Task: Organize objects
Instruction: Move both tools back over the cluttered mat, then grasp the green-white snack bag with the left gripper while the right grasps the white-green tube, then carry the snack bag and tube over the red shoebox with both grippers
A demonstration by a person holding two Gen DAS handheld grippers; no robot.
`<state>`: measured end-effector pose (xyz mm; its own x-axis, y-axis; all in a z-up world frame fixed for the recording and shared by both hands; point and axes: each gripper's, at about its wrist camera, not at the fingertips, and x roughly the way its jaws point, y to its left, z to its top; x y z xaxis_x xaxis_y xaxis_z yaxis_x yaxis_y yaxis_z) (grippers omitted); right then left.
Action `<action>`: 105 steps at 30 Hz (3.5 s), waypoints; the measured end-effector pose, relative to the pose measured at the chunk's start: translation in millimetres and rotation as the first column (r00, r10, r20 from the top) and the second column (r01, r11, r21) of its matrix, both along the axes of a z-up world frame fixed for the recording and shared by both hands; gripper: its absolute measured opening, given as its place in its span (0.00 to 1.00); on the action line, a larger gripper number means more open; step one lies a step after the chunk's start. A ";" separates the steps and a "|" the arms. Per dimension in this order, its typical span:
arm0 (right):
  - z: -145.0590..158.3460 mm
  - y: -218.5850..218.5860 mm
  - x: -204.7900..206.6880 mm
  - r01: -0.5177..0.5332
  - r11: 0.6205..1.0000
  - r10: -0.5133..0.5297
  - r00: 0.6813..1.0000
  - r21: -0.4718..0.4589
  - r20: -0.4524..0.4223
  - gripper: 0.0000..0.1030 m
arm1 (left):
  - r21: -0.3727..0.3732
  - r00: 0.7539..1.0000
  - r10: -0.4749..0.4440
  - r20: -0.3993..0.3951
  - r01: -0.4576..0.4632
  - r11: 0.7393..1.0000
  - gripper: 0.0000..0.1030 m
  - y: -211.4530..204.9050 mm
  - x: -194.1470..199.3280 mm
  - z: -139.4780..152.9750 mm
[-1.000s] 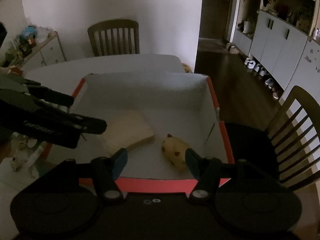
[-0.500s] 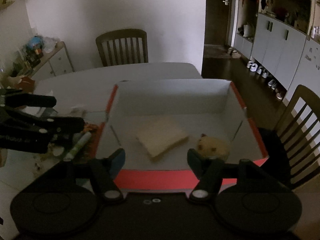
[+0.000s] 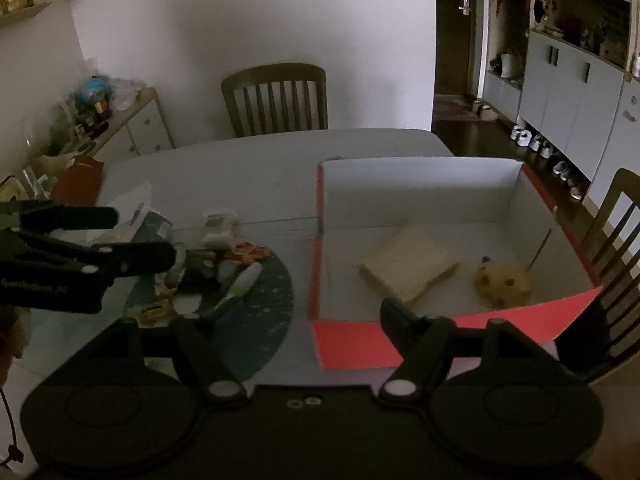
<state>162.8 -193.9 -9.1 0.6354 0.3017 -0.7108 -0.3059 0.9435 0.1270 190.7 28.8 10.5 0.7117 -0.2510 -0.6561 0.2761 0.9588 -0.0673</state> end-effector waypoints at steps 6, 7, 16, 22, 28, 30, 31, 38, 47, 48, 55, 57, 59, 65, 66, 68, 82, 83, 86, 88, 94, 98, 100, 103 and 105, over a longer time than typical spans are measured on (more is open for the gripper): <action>-7.3 24.8 -12.8 0.017 1.000 -0.017 1.000 0.001 -0.007 0.74 | -0.023 0.998 0.050 0.030 -0.049 0.999 1.00 38.1 -16.9 -13.4; -8.7 29.1 -14.5 0.018 1.000 -0.018 1.000 0.001 -0.009 0.75 | -0.026 0.998 0.056 0.031 -0.055 0.998 1.00 43.4 -18.9 -16.6; -18.1 67.6 -28.5 -0.037 0.999 0.036 0.999 -0.022 -0.017 0.83 | 0.002 0.995 0.091 0.042 -0.091 0.996 1.00 88.9 -31.8 -36.7; -32.5 91.5 -28.1 -0.061 0.997 0.059 0.997 -0.040 -0.042 0.84 | -0.023 0.990 0.141 0.015 -0.141 0.990 1.00 119.1 -26.1 -46.9; -49.0 106.9 -20.3 -0.061 0.994 0.057 0.997 -0.085 -0.059 0.84 | 0.015 0.983 0.178 0.034 -0.178 0.984 1.00 139.6 -7.6 -57.0; -52.4 109.4 -16.8 -0.062 0.994 0.056 0.997 -0.095 -0.062 0.84 | 0.030 0.983 0.183 0.031 -0.184 0.982 1.00 144.7 -0.3 -61.1; -54.5 111.6 -14.5 -0.061 0.993 0.055 0.997 -0.103 -0.062 0.84 | 0.041 0.983 0.182 0.024 -0.183 0.982 1.00 147.0 5.0 -64.1; -67.2 120.5 7.5 -0.054 0.990 0.045 0.996 -0.133 -0.074 0.84 | 0.080 0.976 0.219 0.001 -0.218 0.973 1.00 159.7 42.7 -82.2; -86.2 128.6 37.5 -0.041 0.989 0.026 0.994 -0.143 -0.107 0.84 | 0.133 0.952 0.300 -0.063 -0.290 0.948 1.00 170.4 91.3 -109.6; -88.2 129.6 40.0 -0.042 0.988 0.026 0.994 -0.148 -0.109 0.84 | 0.146 0.952 0.298 -0.069 -0.286 0.947 1.00 168.9 94.4 -112.7; -102.9 131.3 56.0 -0.016 0.985 -0.007 0.991 -0.171 -0.136 0.83 | 0.159 0.939 0.320 -0.124 -0.300 0.941 1.00 169.0 111.1 -132.1; -105.4 130.2 59.2 -0.011 0.986 -0.013 0.990 -0.167 -0.143 0.83 | 0.152 0.933 0.332 -0.142 -0.311 0.938 1.00 171.9 113.8 -136.8; -108.5 130.4 61.5 0.000 0.983 -0.027 0.989 -0.184 -0.145 0.82 | 0.144 0.927 0.339 -0.157 -0.318 0.937 1.00 174.1 115.6 -141.1; -114.7 133.4 65.0 -0.017 0.981 -0.015 0.986 -0.196 -0.164 0.81 | 0.152 0.928 0.330 -0.171 -0.306 0.940 1.00 176.8 117.0 -148.5; -115.1 134.2 65.3 -0.022 0.980 -0.011 0.986 -0.197 -0.164 0.81 | 0.150 0.928 0.329 -0.172 -0.306 0.940 1.00 177.5 117.4 -149.1; -116.5 135.5 66.3 -0.028 0.980 -0.006 0.986 -0.198 -0.168 0.75 | 0.146 0.929 0.326 -0.177 -0.303 0.942 1.00 178.4 116.7 -150.4; -116.0 138.2 77.2 -0.041 0.984 0.006 0.980 -0.171 -0.199 0.28 | 0.125 0.945 0.289 -0.154 -0.271 0.954 0.72 180.8 106.7 -151.9; -115.8 137.8 78.2 -0.038 0.985 0.003 0.980 -0.171 -0.200 0.25 | 0.121 0.947 0.284 -0.151 -0.267 0.956 0.63 180.4 105.9 -150.6; -114.6 136.9 79.4 -0.028 0.985 -0.007 0.979 -0.171 -0.206 0.16 | 0.077 0.951 0.266 -0.160 -0.256 0.963 0.51 182.1 101.2 -147.8; -113.2 133.9 78.9 -0.022 0.987 -0.013 0.977 -0.159 -0.213 0.16 | 0.059 0.949 0.265 -0.169 -0.259 0.964 0.45 183.4 99.0 -146.0; -104.8 126.3 69.3 -0.004 0.989 -0.025 0.980 -0.145 -0.199 0.16 | 0.033 0.946 0.270 -0.181 -0.268 0.963 0.38 183.9 86.9 -142.7; -93.7 119.1 60.7 0.008 0.993 -0.030 0.980 -0.117 -0.196 0.16 | 0.031 0.942 0.283 -0.183 -0.282 0.959 0.38 181.5 73.1 -135.7; -85.2 115.2 54.8 0.014 0.995 -0.032 0.982 -0.095 -0.187 0.16 | 0.032 0.940 0.290 -0.180 -0.289 0.957 0.38 179.4 65.1 -129.1; -71.9 109.7 46.7 0.027 0.997 -0.039 0.984 -0.068 -0.173 0.16 | 0.023 0.945 0.279 -0.168 -0.279 0.960 0.38 174.1 51.3 -115.4; -62.1 105.1 41.3 0.033 0.998 -0.039 0.986 -0.044 -0.162 0.16 | 0.017 0.950 0.269 -0.159 -0.270 0.963 0.38 169.3 42.2 -106.4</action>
<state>204.1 -88.8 -71.3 0.5200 0.2489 -0.8171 -0.2500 0.9591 0.1330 232.9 198.1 -95.9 0.6405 -0.0675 -0.7650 -0.0068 0.9956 -0.0935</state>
